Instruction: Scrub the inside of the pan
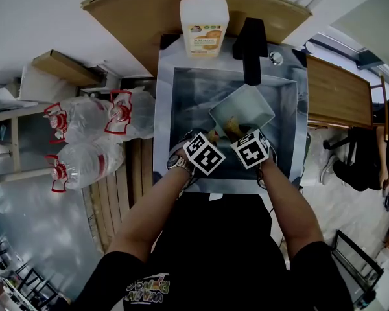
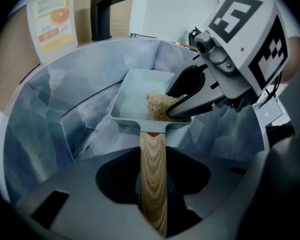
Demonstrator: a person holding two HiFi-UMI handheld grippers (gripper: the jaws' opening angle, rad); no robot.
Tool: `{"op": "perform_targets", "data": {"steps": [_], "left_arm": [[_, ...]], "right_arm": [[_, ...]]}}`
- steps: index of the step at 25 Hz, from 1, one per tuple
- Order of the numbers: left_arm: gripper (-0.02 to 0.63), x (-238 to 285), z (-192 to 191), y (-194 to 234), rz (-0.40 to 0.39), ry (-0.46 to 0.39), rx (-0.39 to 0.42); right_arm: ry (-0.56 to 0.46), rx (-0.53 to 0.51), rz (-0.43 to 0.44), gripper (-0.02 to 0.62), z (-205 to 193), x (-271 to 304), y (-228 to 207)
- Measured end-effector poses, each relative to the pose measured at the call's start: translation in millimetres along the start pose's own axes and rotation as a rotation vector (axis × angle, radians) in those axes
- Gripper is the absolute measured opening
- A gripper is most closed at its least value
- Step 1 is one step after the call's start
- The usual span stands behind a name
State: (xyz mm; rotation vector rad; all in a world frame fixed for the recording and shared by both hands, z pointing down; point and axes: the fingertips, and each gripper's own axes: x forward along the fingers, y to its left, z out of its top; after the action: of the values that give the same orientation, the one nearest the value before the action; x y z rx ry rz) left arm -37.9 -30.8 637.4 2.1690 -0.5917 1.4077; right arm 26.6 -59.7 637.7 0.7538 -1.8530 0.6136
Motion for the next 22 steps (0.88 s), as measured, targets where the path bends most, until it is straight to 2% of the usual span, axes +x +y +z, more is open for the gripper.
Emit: {"op": "perform_targets", "data": {"steps": [4,13,22], "left_arm": [[0.163,-0.3,-0.1,-1.4,-0.001,0.000,0.000],[0.163,-0.1,-0.4,-0.5,-0.002,0.000,0.000],[0.163,-0.5,0.4,-1.3,-0.001,-0.002,0.000]], "right_arm": [[0.033,-0.077,-0.089,0.146,-3.3,3.9,-14.6],[0.048,-0.073,-0.233,0.146,-7.5,1.9,-58.4],[0.096,-0.129,-0.416,0.146,-11.3,-3.7,-103.5]]}}
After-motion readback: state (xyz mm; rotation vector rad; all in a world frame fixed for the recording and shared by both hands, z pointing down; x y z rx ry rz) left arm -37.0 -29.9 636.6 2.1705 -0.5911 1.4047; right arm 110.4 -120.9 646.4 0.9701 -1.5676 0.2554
